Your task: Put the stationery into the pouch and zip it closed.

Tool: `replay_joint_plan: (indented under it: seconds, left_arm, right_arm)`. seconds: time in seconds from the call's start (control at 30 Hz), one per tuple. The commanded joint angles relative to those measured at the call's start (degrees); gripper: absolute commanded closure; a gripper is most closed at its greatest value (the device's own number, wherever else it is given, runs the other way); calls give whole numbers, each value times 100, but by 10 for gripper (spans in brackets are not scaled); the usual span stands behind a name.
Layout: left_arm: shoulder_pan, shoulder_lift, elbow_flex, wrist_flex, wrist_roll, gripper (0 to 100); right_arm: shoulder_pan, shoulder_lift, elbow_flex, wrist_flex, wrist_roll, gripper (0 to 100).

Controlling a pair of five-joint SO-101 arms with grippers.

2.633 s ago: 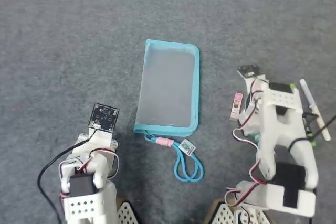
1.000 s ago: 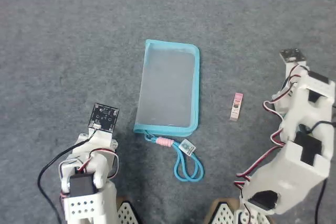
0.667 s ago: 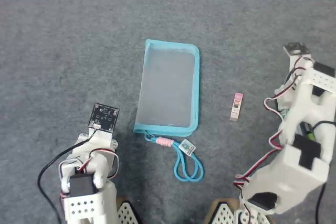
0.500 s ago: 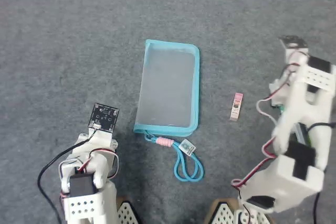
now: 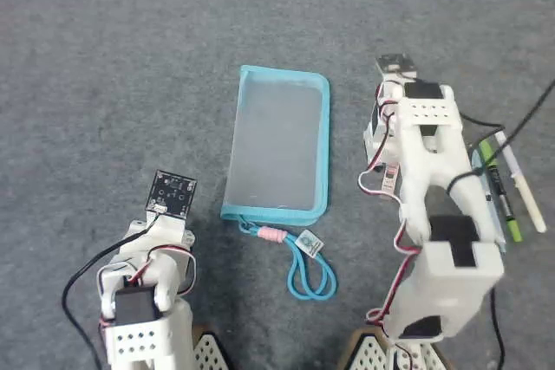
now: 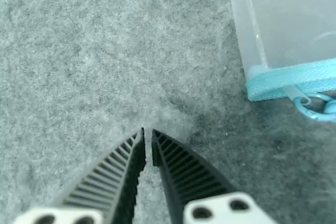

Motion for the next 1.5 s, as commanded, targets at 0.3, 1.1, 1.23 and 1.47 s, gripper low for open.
replay_joint_plan:
  seconds: [0.3, 1.1, 1.23, 1.47]
  left_arm:
    - [-35, -105, -31, 9, -62, 980]
    - [-35, -105, -31, 9, -62, 980]
    - [-35, -105, -31, 9, -62, 980]
    - [-35, -105, -31, 9, -62, 980]
  right_arm:
    - [75, 646, -62, -365, -97, 938]
    - [2246, -154, -18, 57, 2286, 877]
    - [2273, -180, -26, 57, 2251, 798]
    - [2018, -497, -44, 312, 1925, 836]
